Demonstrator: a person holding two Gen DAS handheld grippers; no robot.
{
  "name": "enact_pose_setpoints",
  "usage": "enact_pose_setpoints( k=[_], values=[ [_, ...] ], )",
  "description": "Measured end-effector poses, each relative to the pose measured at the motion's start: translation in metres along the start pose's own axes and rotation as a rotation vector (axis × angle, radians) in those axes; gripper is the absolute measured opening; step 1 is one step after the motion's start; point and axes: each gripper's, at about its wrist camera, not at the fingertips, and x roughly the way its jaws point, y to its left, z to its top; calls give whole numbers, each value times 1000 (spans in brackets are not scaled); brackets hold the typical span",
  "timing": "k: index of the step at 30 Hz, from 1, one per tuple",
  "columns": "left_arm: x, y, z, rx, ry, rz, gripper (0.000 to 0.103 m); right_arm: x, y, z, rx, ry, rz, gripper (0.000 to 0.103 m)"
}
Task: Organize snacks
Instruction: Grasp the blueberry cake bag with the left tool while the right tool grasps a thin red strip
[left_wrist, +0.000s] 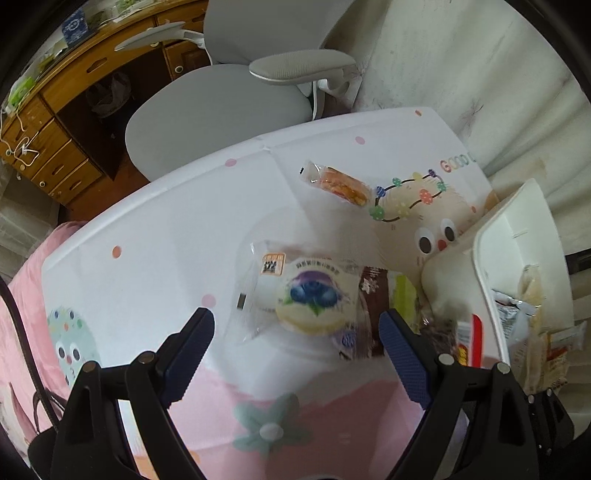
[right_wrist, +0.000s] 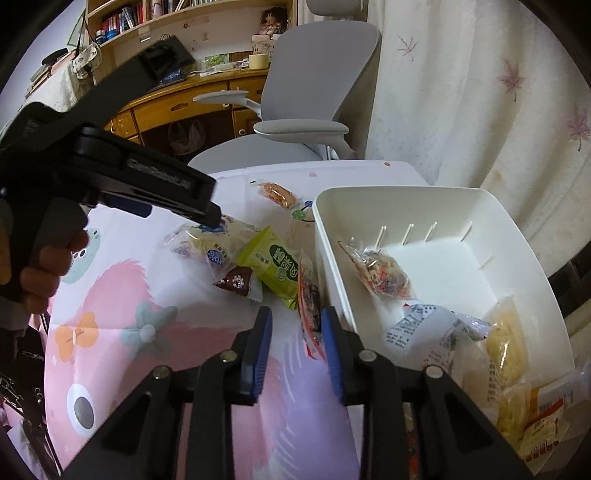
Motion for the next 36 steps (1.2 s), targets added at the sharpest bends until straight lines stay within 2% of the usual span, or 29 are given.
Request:
enact_pose_setpoints(
  k=[8, 17, 27, 30, 32, 36],
  values=[
    [27, -7, 12, 29, 59, 45, 90, 12, -4, 8, -28, 12, 15, 19],
    [51, -12, 16, 54, 119, 70, 90, 26, -1, 9, -46, 66, 22, 15],
    [60, -16, 21, 50, 109, 91, 90, 33, 5, 7, -94, 97, 28, 1],
    [61, -18, 21, 50, 97, 89, 84, 32, 4, 7, -91, 97, 33, 0],
    [58, -20, 21, 55, 78, 92, 73, 32, 4, 7, -91, 99, 37, 0],
    [56, -32, 17, 69, 53, 96, 62, 31, 3, 7, -83, 101, 32, 0]
  ],
)
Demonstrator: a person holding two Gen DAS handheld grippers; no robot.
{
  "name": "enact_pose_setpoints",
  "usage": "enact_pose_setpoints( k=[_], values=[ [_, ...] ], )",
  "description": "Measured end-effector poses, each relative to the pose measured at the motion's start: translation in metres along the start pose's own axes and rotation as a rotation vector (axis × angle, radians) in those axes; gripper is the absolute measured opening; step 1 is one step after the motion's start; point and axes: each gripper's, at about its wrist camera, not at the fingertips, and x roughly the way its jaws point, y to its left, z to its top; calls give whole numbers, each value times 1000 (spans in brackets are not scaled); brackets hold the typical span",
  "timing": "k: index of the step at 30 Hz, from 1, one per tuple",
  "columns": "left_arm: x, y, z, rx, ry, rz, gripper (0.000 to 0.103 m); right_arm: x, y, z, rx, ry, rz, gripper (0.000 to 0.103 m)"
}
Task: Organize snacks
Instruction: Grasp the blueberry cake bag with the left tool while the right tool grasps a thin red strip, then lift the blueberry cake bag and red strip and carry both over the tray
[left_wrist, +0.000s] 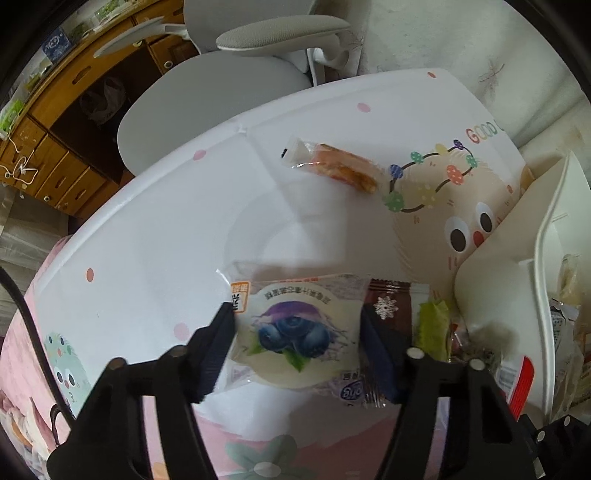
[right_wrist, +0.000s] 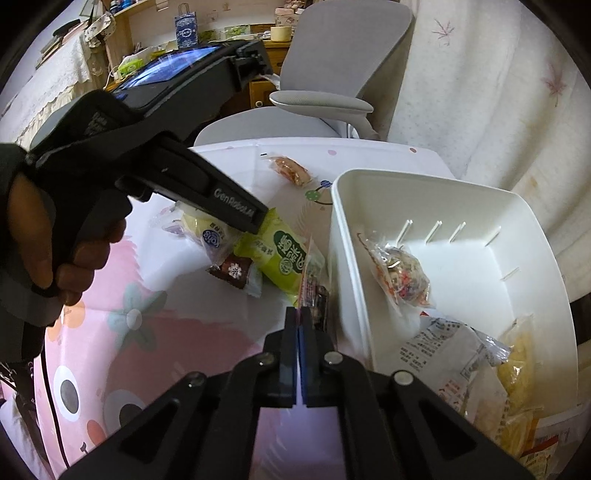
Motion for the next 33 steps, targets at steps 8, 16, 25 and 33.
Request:
enact_pose_setpoints(
  k=[8, 16, 25, 33],
  values=[
    [-11, 5, -10, -41, -5, -2, 54, -1, -4, 0, 17, 13, 26, 0],
    [-32, 27, -43, -95, 16, 6, 53, -13, 1, -9, 7, 29, 62, 0],
    [-69, 44, -101, -178, 17, 7, 54, -45, 20, -17, -25, -13, 100, 0],
    [-123, 53, -147, -240, -81, -22, 54, -85, 34, -26, -31, -65, 104, 0]
  ],
)
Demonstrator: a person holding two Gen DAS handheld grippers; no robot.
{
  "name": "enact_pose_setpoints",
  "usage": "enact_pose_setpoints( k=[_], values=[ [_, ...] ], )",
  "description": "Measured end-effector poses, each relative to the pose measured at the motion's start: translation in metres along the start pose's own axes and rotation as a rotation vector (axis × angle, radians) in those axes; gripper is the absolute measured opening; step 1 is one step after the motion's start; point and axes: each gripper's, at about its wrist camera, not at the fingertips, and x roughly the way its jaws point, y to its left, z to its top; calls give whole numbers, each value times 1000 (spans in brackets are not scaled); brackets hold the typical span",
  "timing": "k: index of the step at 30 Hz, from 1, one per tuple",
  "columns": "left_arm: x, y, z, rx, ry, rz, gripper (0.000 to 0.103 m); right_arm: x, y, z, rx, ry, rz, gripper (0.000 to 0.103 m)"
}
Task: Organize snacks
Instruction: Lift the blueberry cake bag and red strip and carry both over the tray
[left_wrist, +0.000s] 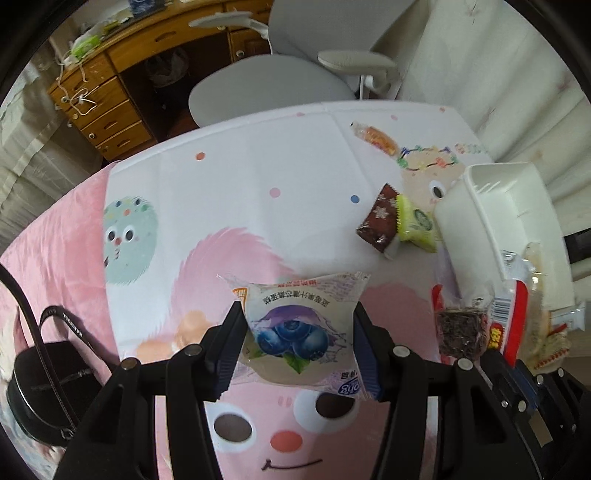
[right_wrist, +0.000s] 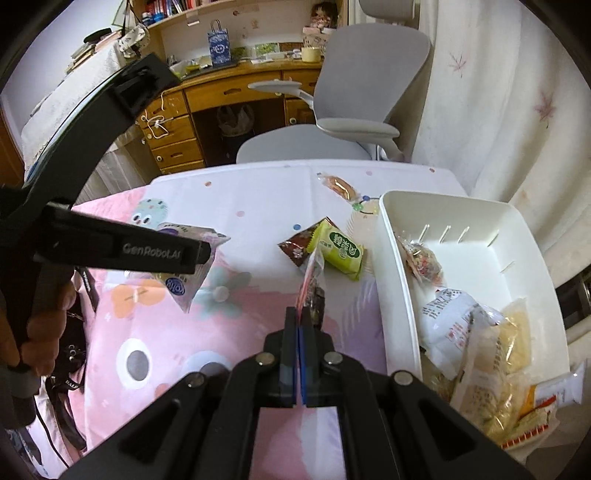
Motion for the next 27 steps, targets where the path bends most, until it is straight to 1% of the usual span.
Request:
enact_pose_setpoints(
  k=[7, 11, 14, 20, 24, 27],
  values=[
    [-47, 1, -41, -14, -85, -81, 54, -44, 7, -10, 23, -53, -17, 0],
    [-68, -7, -69, 7, -130, -128, 54, -68, 3, -20, 40, -81, -39, 0],
    [-77, -16, -87, 26, -157, -165, 54, -83, -2, -27, 54, -92, -52, 0],
    [-91, -40, -114, 40, -166, -232, 54, -109, -18, -42, 78, -102, -71, 0],
    [-100, -66, -129, 85, -175, -256, 54, -123, -33, -53, 92, -106, -70, 0],
    [-106, -84, -136, 97, -176, -271, 54, -131, -47, -59, 95, -110, -68, 0]
  ],
)
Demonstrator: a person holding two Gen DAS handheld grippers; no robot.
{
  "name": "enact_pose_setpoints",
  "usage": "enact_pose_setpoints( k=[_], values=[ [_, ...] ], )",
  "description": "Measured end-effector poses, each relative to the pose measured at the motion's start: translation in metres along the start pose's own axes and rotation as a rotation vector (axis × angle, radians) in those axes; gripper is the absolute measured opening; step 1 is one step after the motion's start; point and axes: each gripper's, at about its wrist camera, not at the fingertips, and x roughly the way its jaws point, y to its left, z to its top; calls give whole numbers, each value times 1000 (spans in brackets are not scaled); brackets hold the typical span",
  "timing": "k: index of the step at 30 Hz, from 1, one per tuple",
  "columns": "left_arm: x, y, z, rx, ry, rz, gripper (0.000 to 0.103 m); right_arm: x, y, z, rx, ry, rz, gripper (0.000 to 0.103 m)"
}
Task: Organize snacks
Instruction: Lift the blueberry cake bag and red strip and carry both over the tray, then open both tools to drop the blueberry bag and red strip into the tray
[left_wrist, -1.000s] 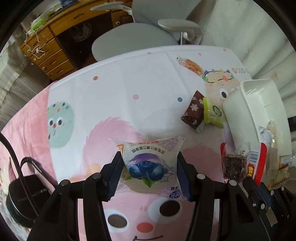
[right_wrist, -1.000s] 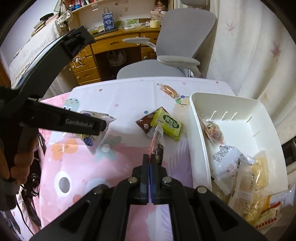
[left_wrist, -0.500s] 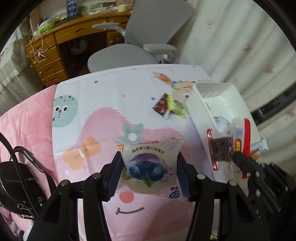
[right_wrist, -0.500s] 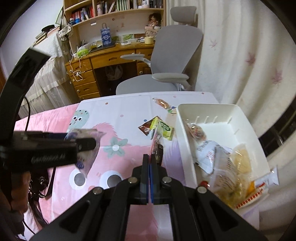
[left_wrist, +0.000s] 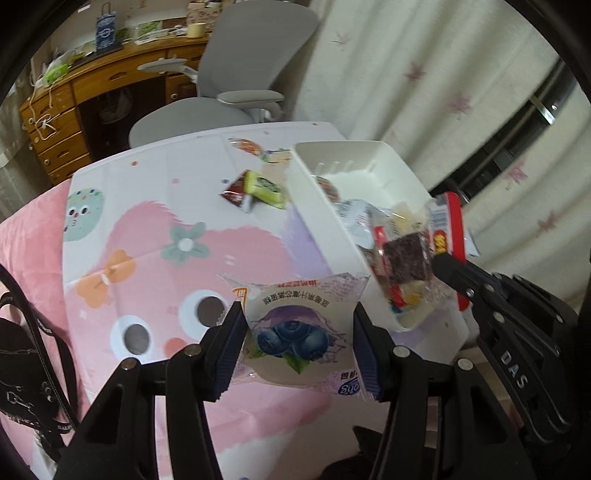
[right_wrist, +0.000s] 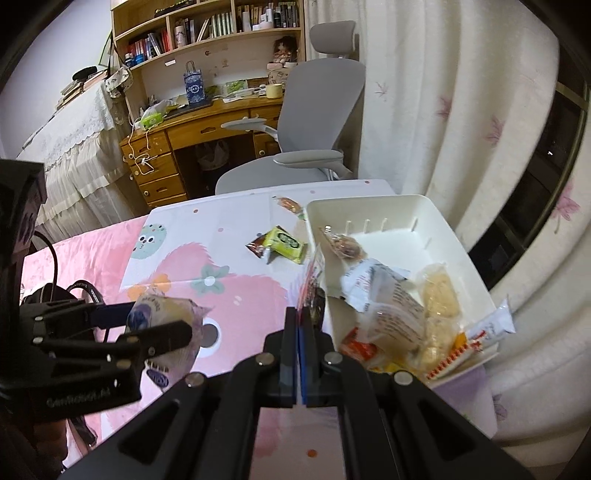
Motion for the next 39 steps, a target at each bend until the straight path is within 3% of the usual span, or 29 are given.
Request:
enact_pose_setpoints(
  k=[6, 21, 31, 35, 39],
  values=[
    [6, -49, -4, 23, -13, -8, 54, -12, -43, -8, 4, 1, 31, 0],
    [49, -165, 17, -75, -68, 46, 54, -2, -170, -4, -71, 62, 162, 0],
    [71, -197, 41, -122, -96, 87, 57, 19, -217, 17, -111, 78, 233, 1],
    [77, -197, 45, -162, -95, 115, 72, 26, -220, 24, -149, 90, 263, 2],
    [78, -199, 46, -175, -98, 135, 75, 35, -219, 25, -176, 119, 286, 4]
  ],
)
